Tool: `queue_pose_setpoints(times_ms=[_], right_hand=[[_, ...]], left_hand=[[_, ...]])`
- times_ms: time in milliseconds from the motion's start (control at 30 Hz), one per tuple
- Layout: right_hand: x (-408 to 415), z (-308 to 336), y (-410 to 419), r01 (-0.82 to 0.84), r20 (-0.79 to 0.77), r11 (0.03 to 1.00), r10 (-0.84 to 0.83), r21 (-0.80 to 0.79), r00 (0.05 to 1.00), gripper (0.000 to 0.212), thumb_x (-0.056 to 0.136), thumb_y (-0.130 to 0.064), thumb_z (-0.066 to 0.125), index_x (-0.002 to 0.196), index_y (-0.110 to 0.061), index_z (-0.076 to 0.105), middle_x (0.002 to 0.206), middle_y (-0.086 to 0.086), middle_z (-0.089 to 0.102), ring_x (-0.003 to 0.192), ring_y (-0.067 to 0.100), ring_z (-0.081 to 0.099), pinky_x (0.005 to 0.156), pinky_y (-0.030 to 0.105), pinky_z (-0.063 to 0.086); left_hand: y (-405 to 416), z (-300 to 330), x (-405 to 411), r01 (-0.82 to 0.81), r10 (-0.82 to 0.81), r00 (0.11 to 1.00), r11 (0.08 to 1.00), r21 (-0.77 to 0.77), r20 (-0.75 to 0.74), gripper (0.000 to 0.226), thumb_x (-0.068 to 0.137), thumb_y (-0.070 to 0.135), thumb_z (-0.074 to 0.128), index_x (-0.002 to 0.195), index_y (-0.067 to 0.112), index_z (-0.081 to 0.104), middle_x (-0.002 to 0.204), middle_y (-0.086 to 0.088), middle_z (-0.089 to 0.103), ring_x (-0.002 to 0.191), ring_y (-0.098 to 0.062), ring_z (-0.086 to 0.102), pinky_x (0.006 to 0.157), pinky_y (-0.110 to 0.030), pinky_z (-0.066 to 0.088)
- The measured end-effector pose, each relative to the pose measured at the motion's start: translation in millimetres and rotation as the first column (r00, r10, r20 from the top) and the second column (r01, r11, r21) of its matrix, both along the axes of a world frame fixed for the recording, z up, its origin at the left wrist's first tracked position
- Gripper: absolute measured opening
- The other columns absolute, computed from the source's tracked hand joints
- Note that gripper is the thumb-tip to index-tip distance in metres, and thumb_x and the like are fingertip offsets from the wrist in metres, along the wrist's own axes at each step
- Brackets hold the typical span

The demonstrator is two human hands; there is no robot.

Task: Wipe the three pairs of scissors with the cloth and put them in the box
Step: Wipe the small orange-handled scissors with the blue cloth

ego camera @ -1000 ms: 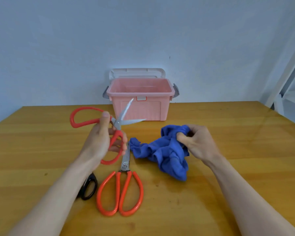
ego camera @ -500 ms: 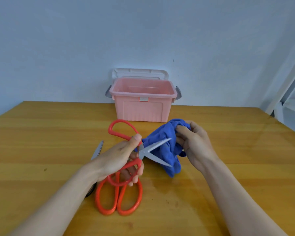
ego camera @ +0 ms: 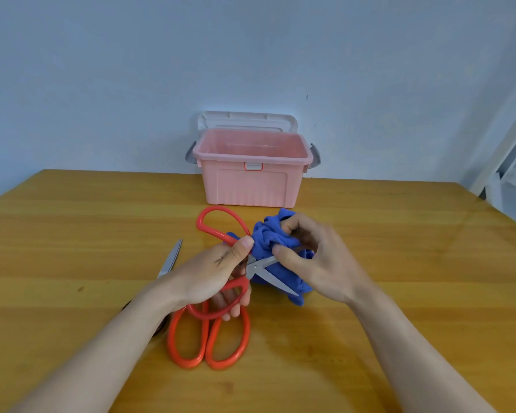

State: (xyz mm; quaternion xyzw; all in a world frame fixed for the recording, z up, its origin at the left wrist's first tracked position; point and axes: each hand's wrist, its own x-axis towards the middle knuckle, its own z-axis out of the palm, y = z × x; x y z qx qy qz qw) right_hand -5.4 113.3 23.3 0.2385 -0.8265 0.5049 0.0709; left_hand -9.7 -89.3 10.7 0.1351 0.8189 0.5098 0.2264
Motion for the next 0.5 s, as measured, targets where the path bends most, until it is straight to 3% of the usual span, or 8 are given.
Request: queue_pose_setpoints(times_ms=[100,200,300,400,500], right_hand=[[-3.0,-4.0,0.5,0.073,-0.044,0.997,-0.071,0.039,0.997,0.019,0.09,-0.012,0.068,0.077,-0.022,0.057,0.071,-0.015,0.058,0.067,0.003,0.056,0.067,0.013,0.043],[-10.1,-8.4,2.7,0.341,-0.114,0.939,-0.344,-0.039,0.932,0.012,0.087,-0.019,0.07,0.077,-0.019,0.064,0.073,-0.012,0.066,0.074,0.005,0.062,0.068,0.017,0.049],[-15.0,-9.1,5.8,0.471,-0.007,0.873,-0.475,-0.127,0.88,0.013,0.084,-0.02,0.074,0.077,-0.019,0.064,0.075,-0.012,0.066,0.071,0.005,0.06,0.061,0.019,0.048],[-11.2,-5.6,3.3,0.374,0.078,0.912,-0.366,-0.167,0.927,0.013,0.083,-0.014,0.075,0.085,-0.019,0.064,0.079,-0.01,0.067,0.073,0.002,0.061,0.064,0.015,0.048],[-5.9,-2.4,0.4,0.203,0.123,0.961,-0.182,-0.185,0.976,0.024,0.089,-0.009,0.069,0.107,-0.024,0.066,0.082,-0.001,0.065,0.075,0.008,0.062,0.07,0.015,0.049]], left_hand=[[-1.4,1.3,-0.5,-0.004,0.004,1.0,1.0,0.021,0.005,0.079,0.09,0.068,0.025,0.099,-0.007,0.05,0.069,-0.016,0.067,0.058,-0.03,0.063,0.057,-0.039,0.053],[-1.0,4.0,1.4,0.014,-0.014,1.0,0.999,0.043,-0.004,0.074,0.09,0.066,0.026,0.088,-0.003,0.052,0.069,-0.017,0.066,0.057,-0.03,0.062,0.057,-0.039,0.053],[-1.5,6.7,2.3,0.025,-0.024,0.999,0.999,0.039,-0.024,0.074,0.09,0.066,0.026,0.082,-0.002,0.053,0.069,-0.016,0.067,0.058,-0.032,0.062,0.058,-0.039,0.052],[-1.6,5.3,1.8,0.019,-0.019,0.998,1.0,0.002,-0.066,0.078,0.091,0.065,0.026,0.083,-0.009,0.051,0.07,-0.017,0.068,0.059,-0.034,0.063,0.058,-0.041,0.053],[-2.0,4.0,0.8,0.003,-0.007,0.994,0.999,-0.039,-0.11,0.076,0.092,0.062,0.027,0.083,-0.01,0.051,0.068,-0.015,0.069,0.058,-0.031,0.065,0.056,-0.04,0.055]])
